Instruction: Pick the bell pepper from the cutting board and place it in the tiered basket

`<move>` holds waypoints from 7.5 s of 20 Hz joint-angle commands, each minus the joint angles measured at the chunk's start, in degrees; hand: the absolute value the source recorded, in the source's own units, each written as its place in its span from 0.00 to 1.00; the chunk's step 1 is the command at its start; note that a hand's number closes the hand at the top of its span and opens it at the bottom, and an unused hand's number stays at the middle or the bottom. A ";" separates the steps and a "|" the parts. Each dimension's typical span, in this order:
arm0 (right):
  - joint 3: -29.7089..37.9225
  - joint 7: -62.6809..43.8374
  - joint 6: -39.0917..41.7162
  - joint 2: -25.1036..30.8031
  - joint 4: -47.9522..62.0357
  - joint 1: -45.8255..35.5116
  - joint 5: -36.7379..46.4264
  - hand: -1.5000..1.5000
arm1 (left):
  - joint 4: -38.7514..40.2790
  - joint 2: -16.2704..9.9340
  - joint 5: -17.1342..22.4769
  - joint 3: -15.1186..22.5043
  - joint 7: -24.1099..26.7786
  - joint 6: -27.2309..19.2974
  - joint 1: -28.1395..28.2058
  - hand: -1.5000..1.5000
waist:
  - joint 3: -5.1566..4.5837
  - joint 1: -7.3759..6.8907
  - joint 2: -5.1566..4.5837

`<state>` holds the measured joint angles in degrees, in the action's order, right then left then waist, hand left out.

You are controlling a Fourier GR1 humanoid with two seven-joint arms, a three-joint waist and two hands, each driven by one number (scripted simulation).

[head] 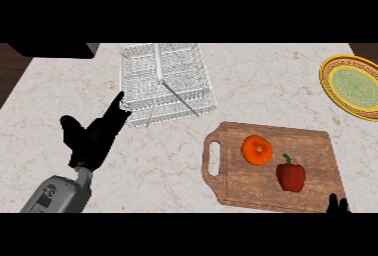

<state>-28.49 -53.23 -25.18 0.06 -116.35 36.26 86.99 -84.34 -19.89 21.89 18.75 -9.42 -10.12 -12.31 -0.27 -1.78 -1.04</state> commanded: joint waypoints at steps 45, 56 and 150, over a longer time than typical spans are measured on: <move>16.14 -2.99 -8.40 -0.06 36.07 -31.11 -9.52 0.00 | -0.42 8.08 -8.00 -7.98 -2.37 6.66 2.24 0.50 | 0.28 1.73 1.02; 14.27 3.75 -9.73 2.45 35.78 -30.04 -10.16 1.00 | 0.60 8.79 -9.59 -8.65 -0.85 7.71 2.89 0.50 | 0.26 1.84 1.06; 15.35 30.41 -31.78 -0.06 85.65 -121.10 -81.62 0.00 | 1.87 13.73 -13.76 -11.27 -4.56 9.80 -2.52 0.50 | 0.17 -1.51 0.47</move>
<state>-13.69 -20.72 -50.67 0.05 -32.70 -83.39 6.89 -81.99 -7.47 8.42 7.47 -13.82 0.93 -13.78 -0.12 -4.56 -0.88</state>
